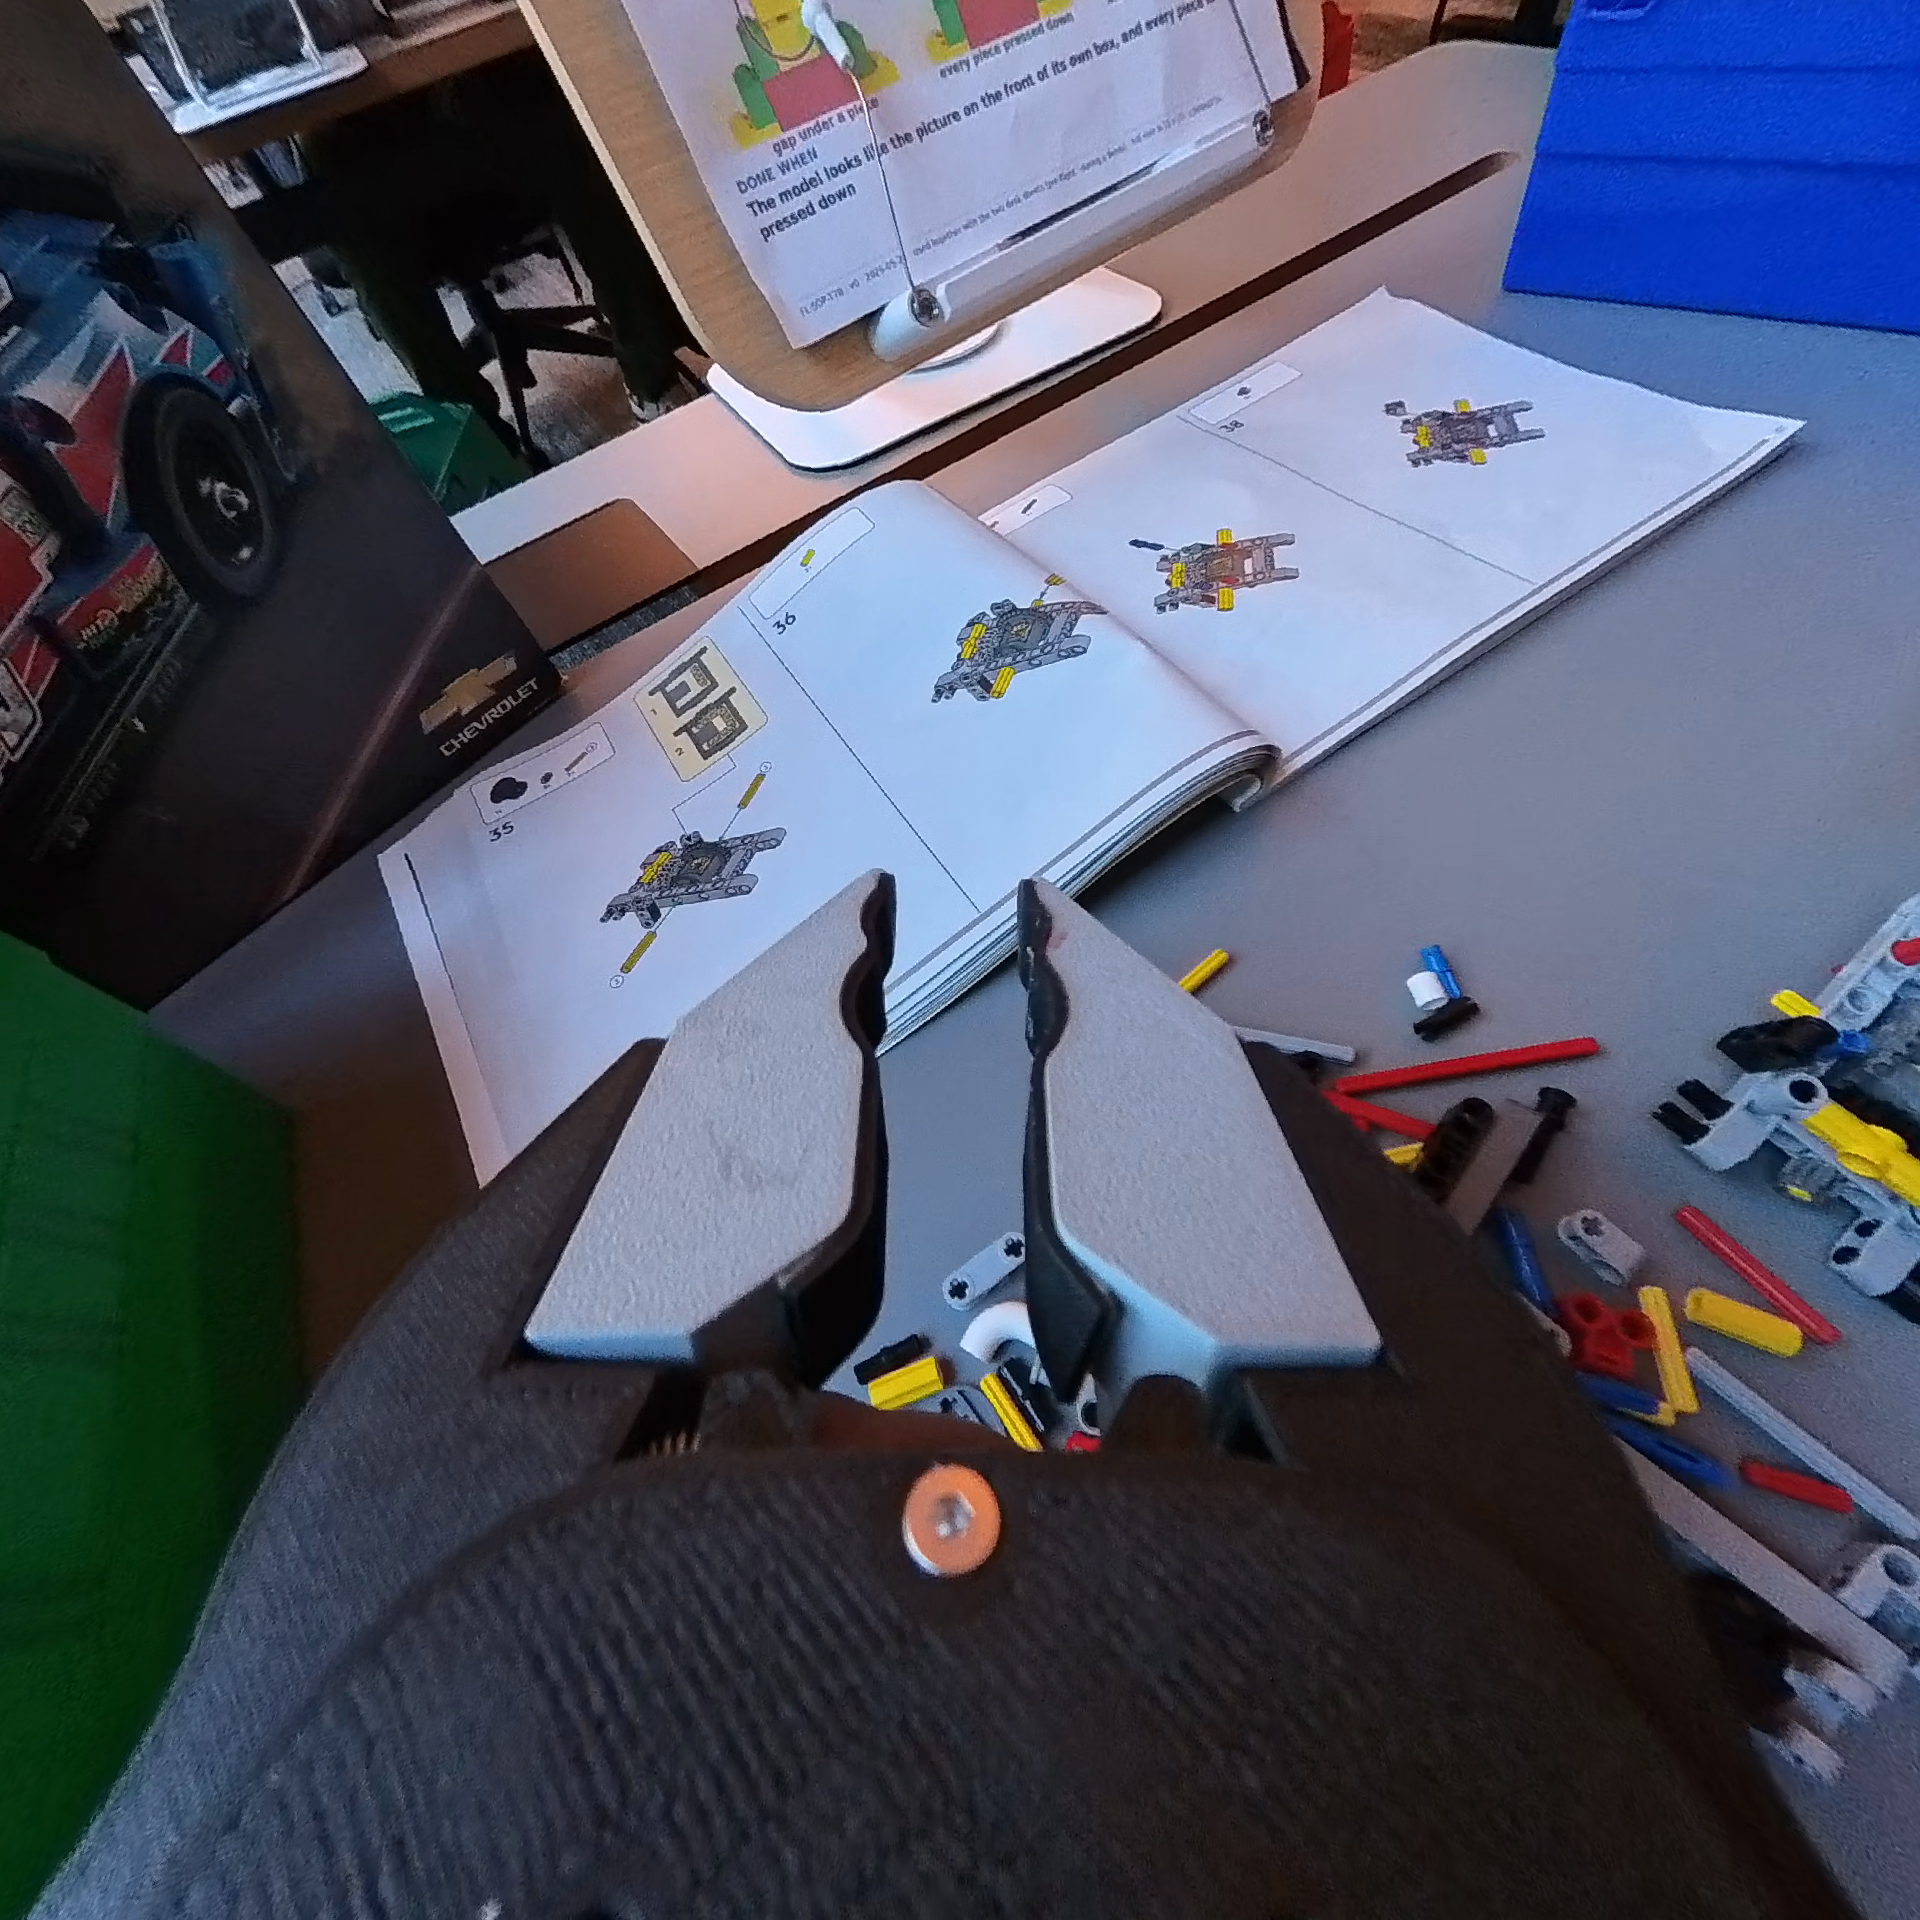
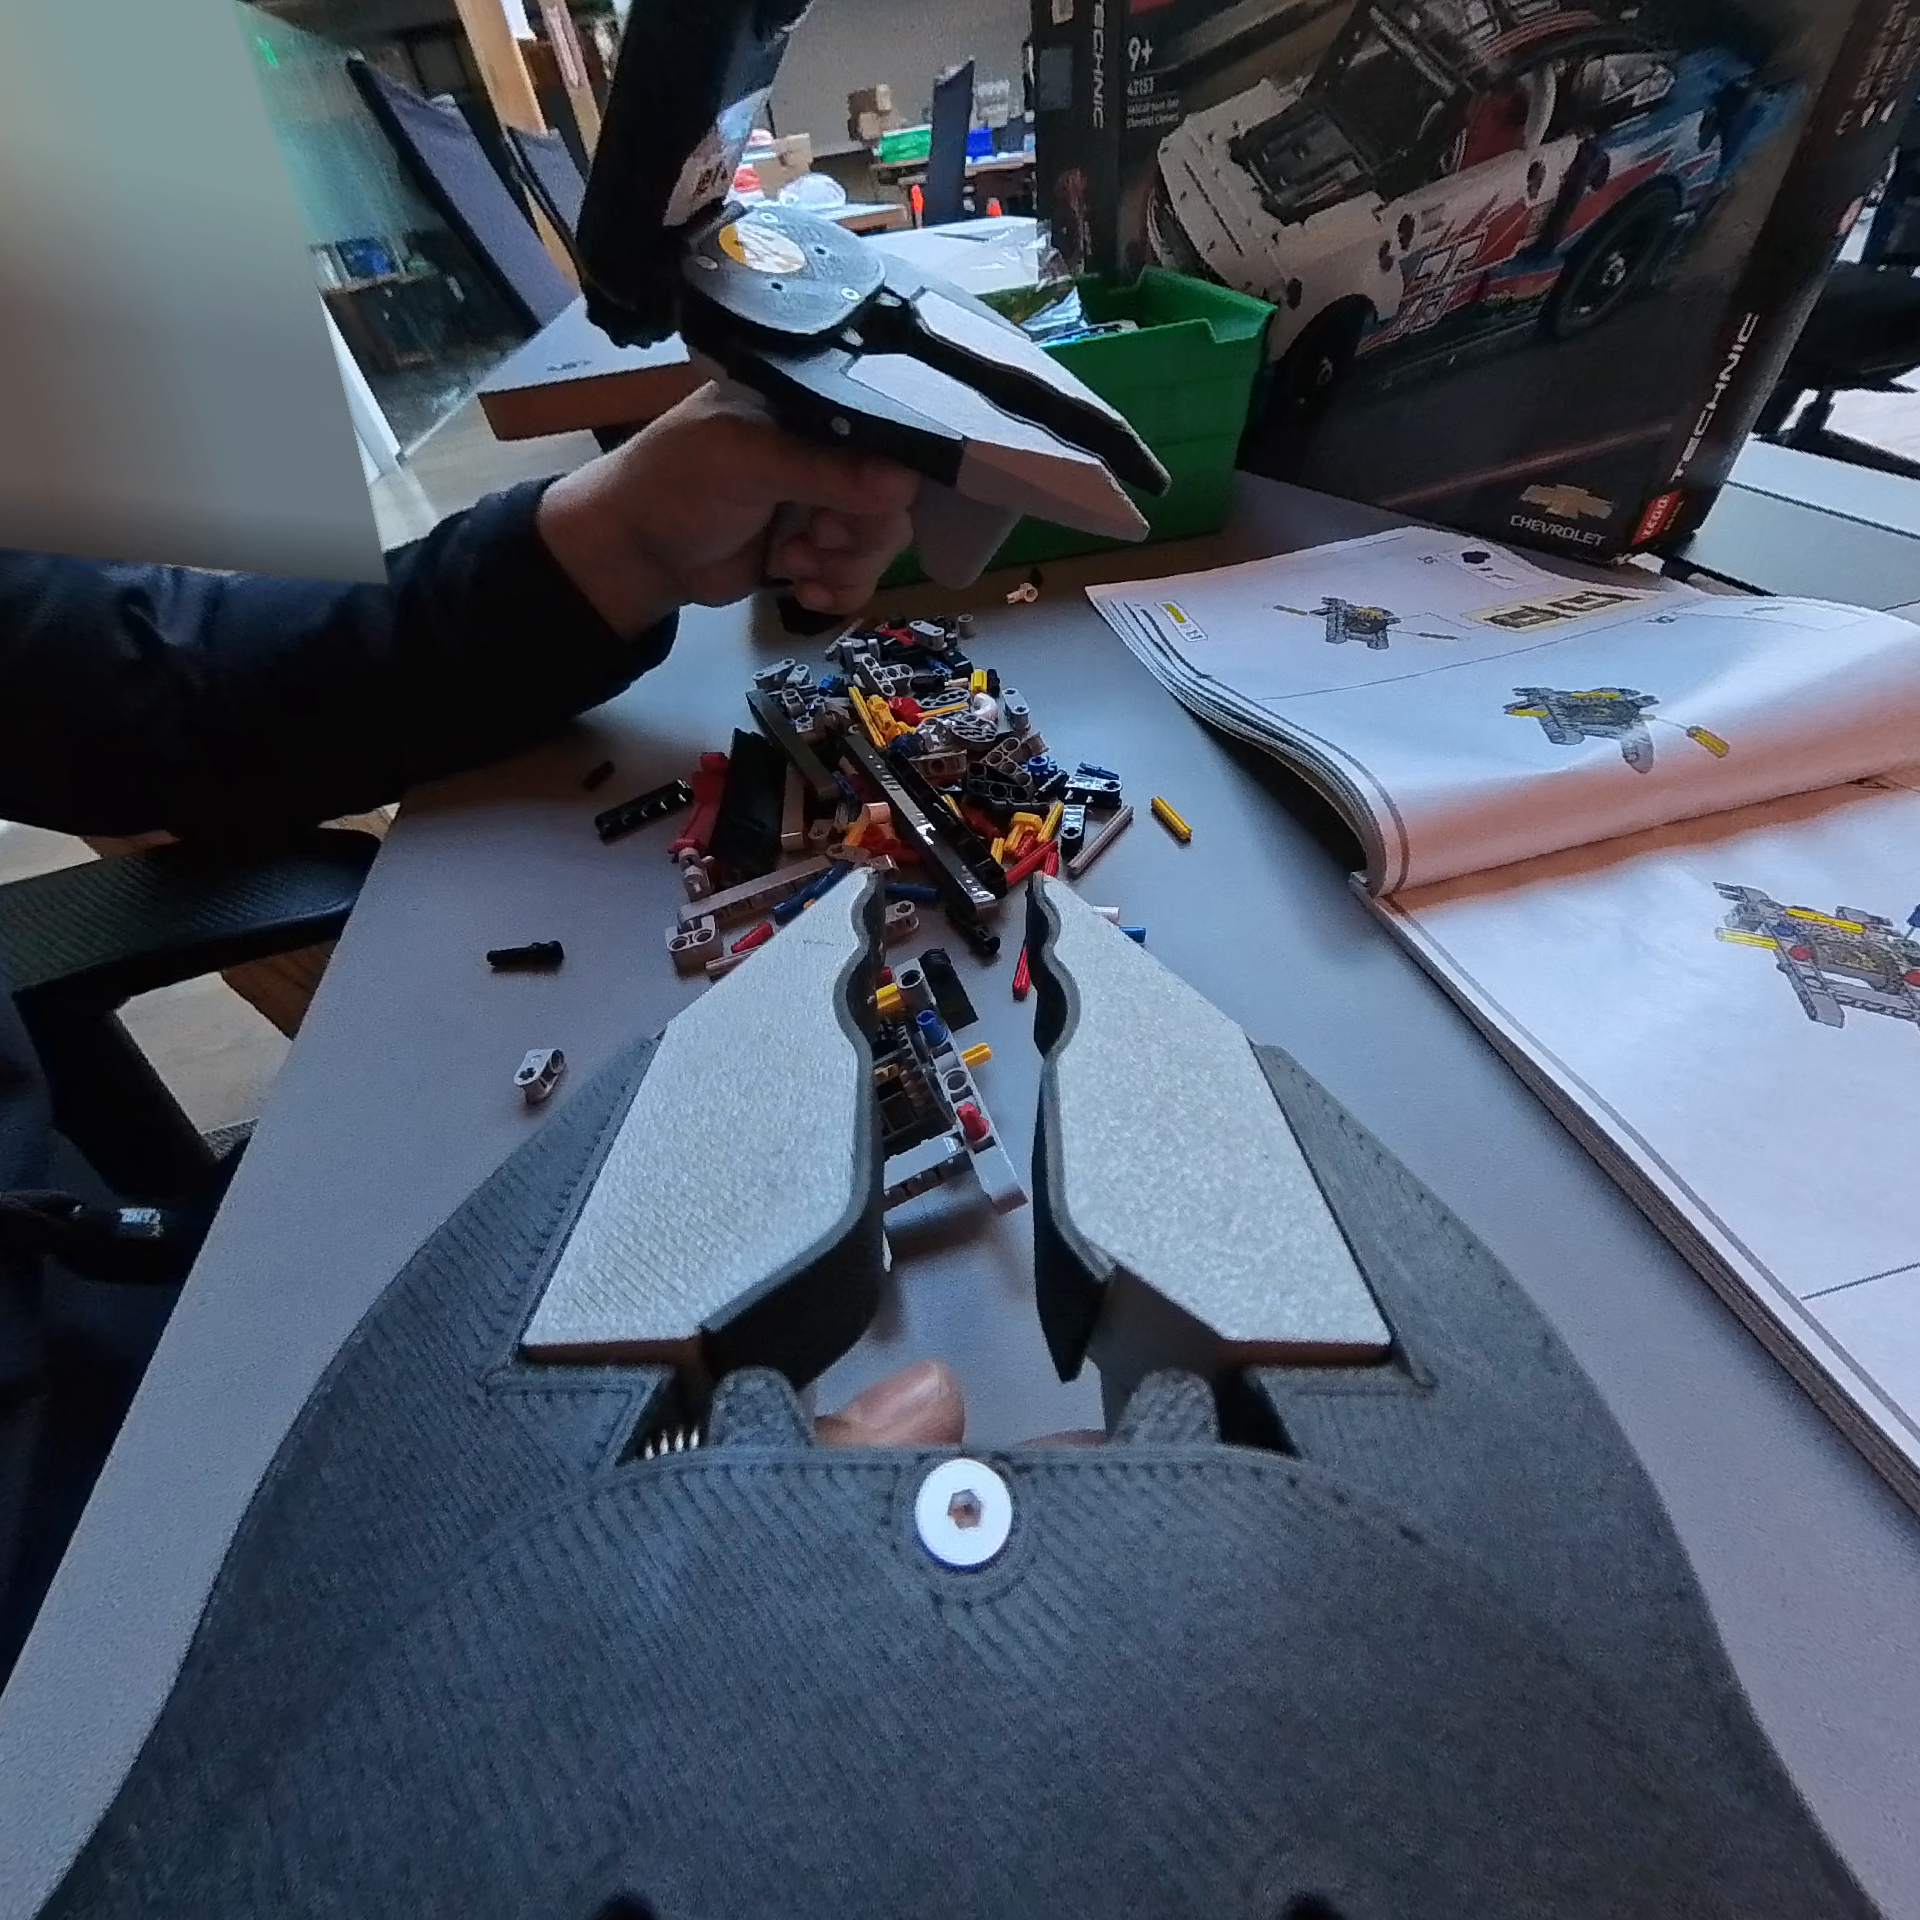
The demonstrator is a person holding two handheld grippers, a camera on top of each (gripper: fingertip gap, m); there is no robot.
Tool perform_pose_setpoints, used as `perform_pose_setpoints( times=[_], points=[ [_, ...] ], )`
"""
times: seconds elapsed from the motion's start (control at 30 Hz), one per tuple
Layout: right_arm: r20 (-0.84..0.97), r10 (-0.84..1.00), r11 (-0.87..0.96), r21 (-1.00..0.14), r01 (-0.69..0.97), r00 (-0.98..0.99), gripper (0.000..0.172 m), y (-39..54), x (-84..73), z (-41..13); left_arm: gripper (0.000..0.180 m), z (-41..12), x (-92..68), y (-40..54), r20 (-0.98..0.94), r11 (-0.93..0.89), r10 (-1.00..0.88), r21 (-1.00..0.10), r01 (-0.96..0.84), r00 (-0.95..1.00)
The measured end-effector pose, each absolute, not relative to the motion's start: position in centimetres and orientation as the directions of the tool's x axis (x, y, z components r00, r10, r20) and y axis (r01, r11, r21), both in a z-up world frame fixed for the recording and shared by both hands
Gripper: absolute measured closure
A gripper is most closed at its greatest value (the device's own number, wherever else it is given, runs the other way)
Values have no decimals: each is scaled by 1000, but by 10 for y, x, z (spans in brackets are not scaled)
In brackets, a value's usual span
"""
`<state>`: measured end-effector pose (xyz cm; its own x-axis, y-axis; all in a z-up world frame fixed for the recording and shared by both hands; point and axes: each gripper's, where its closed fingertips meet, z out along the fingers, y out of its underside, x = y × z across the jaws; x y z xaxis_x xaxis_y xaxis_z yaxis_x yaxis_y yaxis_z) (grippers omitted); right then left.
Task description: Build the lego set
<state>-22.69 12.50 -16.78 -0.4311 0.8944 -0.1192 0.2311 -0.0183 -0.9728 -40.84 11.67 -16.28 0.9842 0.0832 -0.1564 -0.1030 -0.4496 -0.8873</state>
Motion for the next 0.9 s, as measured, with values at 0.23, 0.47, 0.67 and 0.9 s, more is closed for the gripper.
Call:
perform_pose_setpoints(
  times=[0.23,0.47,0.67,0.9],
  points=[
    [-124,892,-21,-972,234,-435,147,125,-227,-168,160,-164,-406,117,-161,-454,75,-884,-110,984],
    [-141,891,-37,-970,241,-432,142,126,-228,-168,160,-166,-405,119,-157,-457,71,-883,-108,985],
    [-96,935,-16,-973,229,-342,55,131,-238,-169,168,-168,-412,125,-178,-437,142,-894,-100,974],
    [9,945,51,-991,121,-328,15,109,-229,-154,163,-159,-403,125,-158,-408,262,-912,-39,952]
  ],
)
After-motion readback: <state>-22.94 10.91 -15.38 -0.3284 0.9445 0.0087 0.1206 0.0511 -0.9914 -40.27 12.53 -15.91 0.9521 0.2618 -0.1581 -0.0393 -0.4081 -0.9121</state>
